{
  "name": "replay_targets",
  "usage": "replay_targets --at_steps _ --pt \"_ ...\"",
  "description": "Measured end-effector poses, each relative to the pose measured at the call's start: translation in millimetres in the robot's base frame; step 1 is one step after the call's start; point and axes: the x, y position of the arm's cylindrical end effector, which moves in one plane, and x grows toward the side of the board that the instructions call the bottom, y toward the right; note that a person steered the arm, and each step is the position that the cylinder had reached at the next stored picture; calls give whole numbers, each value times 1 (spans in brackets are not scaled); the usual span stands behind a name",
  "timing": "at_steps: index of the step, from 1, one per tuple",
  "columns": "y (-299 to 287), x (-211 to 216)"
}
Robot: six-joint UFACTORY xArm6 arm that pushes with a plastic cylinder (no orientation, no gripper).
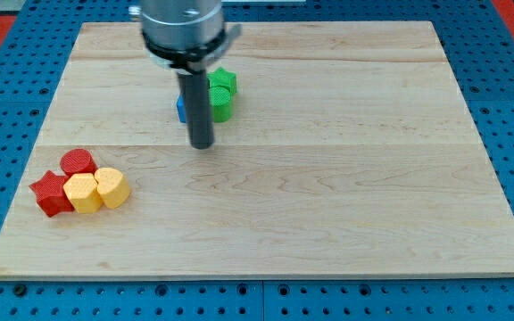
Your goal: Move the blue triangle towards the top left
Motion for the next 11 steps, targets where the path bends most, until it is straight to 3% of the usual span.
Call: replay_targets --at_steps 1,3,4,7,9,11 --pt "-23 -21" --pt "59 -40" --pt "53 -64" --pt "-12 -70" --pt "20 -86" --pt "-30 -95"
